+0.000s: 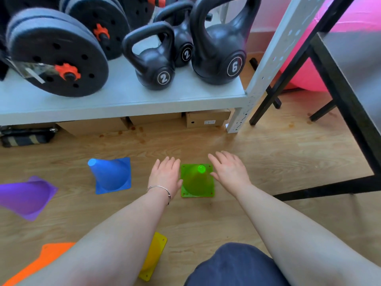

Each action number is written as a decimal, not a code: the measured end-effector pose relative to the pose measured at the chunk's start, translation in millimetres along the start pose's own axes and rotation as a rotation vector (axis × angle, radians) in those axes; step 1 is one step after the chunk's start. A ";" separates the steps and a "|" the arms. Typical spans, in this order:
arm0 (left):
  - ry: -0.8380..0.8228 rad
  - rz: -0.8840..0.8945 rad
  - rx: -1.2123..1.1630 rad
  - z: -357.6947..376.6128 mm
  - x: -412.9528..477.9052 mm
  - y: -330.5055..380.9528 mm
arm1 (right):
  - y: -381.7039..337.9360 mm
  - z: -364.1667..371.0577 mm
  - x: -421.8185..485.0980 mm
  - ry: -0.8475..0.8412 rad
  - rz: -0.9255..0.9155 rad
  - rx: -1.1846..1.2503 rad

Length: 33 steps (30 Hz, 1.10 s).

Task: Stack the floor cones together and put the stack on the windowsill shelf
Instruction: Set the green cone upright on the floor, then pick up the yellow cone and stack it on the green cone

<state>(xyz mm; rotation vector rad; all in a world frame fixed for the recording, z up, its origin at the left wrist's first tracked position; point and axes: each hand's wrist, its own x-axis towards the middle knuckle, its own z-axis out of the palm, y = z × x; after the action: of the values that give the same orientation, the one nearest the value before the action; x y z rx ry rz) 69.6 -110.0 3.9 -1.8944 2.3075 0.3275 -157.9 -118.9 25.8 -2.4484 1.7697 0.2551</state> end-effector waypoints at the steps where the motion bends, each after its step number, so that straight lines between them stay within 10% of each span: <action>1: 0.017 -0.019 0.015 -6.2 -3.0 -3.2 | -0.5 -8.5 2.2 0.039 0.007 -0.013; 16: 0.165 -0.376 0.022 -83.2 -82.7 -86.9 | -91.6 -98.4 46.1 0.146 -0.197 0.100; 33: -0.064 -0.674 -0.220 75.9 -234.8 -101.5 | -191.7 30.0 27.8 -0.230 -0.934 -0.130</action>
<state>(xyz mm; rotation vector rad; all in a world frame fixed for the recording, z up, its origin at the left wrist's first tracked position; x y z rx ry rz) 213.3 113.4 -20.6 -2.5681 1.5070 0.5495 30.4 -78.9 -10.9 -2.8637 0.4211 0.5179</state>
